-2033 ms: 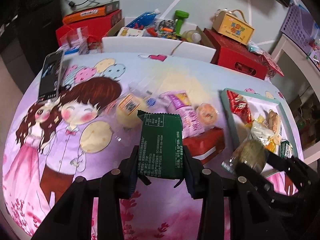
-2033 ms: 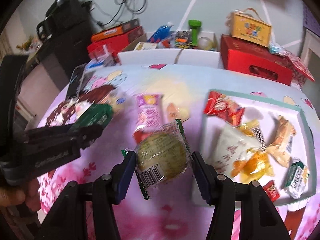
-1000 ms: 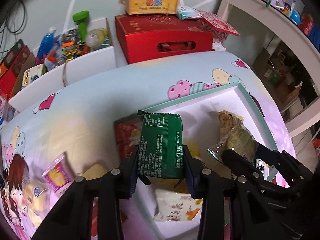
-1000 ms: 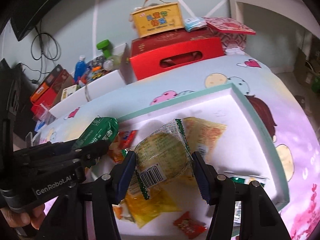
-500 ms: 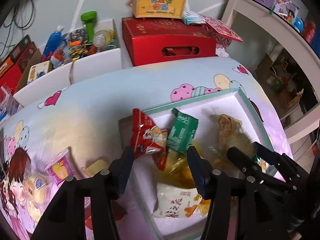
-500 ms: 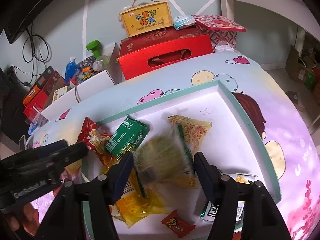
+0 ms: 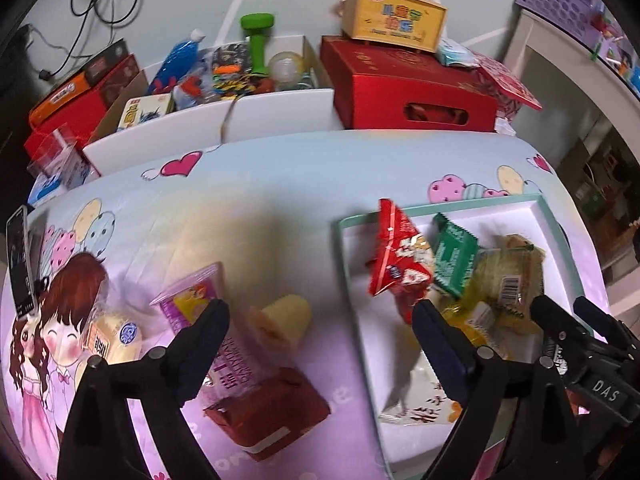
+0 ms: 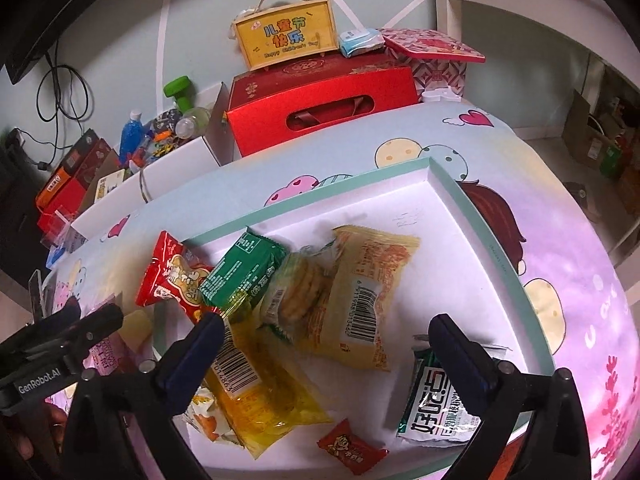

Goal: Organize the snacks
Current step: 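Move both tools back toward the remaining snacks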

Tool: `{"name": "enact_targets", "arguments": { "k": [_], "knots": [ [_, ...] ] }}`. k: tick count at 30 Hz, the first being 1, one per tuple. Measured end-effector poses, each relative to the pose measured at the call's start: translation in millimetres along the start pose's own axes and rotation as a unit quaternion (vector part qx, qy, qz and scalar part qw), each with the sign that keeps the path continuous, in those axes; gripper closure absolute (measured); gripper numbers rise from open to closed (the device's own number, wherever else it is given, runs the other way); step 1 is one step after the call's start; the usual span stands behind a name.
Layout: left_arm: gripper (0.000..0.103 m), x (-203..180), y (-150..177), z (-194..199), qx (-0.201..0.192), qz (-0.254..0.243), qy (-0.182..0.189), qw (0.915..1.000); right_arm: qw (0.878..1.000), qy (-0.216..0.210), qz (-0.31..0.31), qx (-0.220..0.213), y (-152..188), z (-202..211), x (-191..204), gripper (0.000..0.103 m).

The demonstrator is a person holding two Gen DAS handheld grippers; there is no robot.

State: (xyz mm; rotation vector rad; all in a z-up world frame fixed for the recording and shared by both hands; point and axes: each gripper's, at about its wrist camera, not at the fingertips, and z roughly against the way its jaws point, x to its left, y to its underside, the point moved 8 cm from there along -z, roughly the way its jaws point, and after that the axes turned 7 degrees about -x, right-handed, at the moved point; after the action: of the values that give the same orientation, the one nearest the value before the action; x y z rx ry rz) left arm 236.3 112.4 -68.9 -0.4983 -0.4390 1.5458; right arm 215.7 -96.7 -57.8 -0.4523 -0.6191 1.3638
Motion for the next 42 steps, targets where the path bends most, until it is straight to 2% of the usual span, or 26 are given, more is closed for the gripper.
{"name": "enact_targets", "arguments": {
  "k": [2,14,19,24,29,36,42],
  "knots": [
    [0.005,4,3,-1,-0.001,0.004,-0.003,1.0000,1.000,0.002,0.005,-0.002,0,0,2,0.000],
    [0.004,32,16,3,0.002,0.026,-0.013,0.9996,1.000,0.006,0.021,0.002,2,6,15,0.000],
    [0.004,49,14,14,-0.003,0.030,-0.029,0.9991,0.999,0.000,0.027,-0.018,-4,19,27,0.000],
    [0.004,76,8,36,-0.017,0.051,-0.050,0.9973,0.998,-0.029,0.044,-0.039,-9,36,54,0.000],
    [0.004,111,9,56,-0.029,0.067,-0.081,0.9940,0.994,-0.077,0.063,-0.050,-7,47,91,0.000],
    [0.004,167,29,73,-0.028,0.116,-0.115,0.9861,0.986,-0.125,0.102,-0.035,13,48,143,0.000],
    [0.004,192,51,77,-0.021,0.150,-0.116,0.9817,0.978,-0.161,0.129,-0.015,32,45,178,0.000]
  ]
}}
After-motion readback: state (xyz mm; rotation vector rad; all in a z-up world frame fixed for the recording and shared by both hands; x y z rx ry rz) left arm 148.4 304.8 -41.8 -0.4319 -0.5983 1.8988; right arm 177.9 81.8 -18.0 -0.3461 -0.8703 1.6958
